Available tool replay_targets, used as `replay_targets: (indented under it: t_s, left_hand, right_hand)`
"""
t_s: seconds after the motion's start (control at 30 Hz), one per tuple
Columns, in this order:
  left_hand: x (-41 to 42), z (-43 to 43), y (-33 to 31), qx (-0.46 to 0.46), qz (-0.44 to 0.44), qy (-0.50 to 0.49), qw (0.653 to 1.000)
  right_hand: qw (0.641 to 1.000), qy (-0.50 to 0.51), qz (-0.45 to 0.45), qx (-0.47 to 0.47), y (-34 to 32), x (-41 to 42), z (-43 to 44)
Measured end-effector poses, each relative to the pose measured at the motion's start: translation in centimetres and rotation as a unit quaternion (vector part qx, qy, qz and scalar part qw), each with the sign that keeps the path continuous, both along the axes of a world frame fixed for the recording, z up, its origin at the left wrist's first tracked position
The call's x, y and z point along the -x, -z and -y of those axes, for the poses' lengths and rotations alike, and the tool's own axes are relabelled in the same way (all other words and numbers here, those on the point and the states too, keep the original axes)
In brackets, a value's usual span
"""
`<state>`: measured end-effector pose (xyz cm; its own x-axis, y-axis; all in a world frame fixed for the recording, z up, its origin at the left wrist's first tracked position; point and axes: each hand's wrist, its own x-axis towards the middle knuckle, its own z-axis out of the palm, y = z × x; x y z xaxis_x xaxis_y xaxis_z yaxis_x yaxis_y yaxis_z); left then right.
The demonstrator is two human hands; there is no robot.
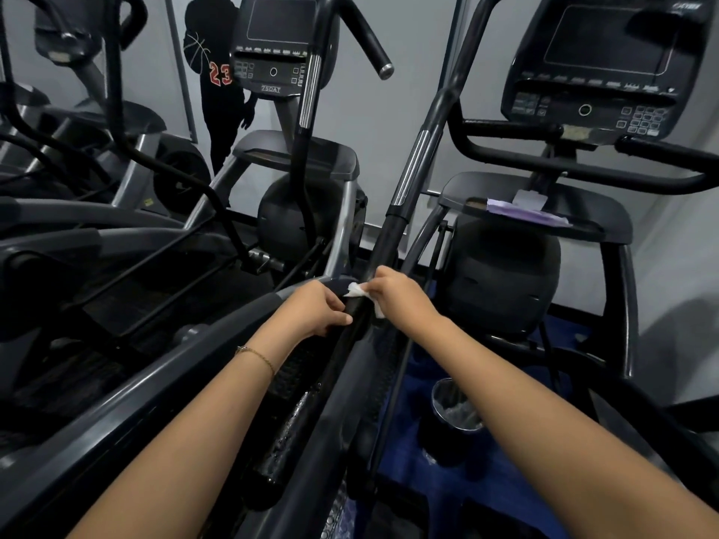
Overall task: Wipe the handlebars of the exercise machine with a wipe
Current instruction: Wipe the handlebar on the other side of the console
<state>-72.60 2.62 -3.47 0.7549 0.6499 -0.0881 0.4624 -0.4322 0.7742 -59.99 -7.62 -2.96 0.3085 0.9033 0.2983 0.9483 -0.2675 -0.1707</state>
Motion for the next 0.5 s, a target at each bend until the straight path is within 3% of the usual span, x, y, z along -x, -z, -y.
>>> replay_targets:
  t_s: [0.33,0.5]
  left_hand:
    - [0.6,0.4,-0.1,0.016,0.018,0.005,1.000]
    - [0.6,0.4,0.2,-0.014,0.009,0.004,1.000]
  right_hand:
    - [1.000,-0.021,-0.023,0.003,-0.4,0.0,-0.2]
    - [0.999,-0.024,0.017,0.018,0.1,0.8,-0.5]
